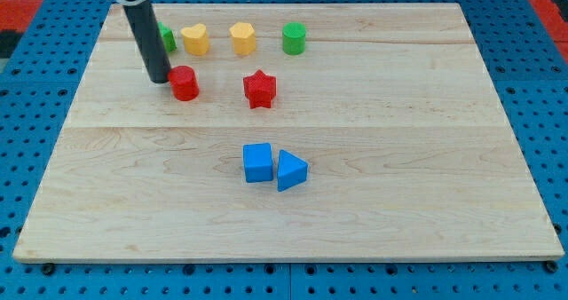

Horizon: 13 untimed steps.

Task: Move the group of red blocks towards the top right of the board

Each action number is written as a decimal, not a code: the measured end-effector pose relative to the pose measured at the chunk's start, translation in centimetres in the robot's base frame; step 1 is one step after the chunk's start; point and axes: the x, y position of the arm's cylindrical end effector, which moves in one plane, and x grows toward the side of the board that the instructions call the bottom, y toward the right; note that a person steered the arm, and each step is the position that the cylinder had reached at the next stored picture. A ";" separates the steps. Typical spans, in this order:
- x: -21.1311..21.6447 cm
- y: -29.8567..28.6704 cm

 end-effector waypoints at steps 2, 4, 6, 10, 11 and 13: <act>2.1 2.1; 2.9 2.1; 4.0 2.4; 4.1 10.6; 3.9 12.3; 1.3 15.7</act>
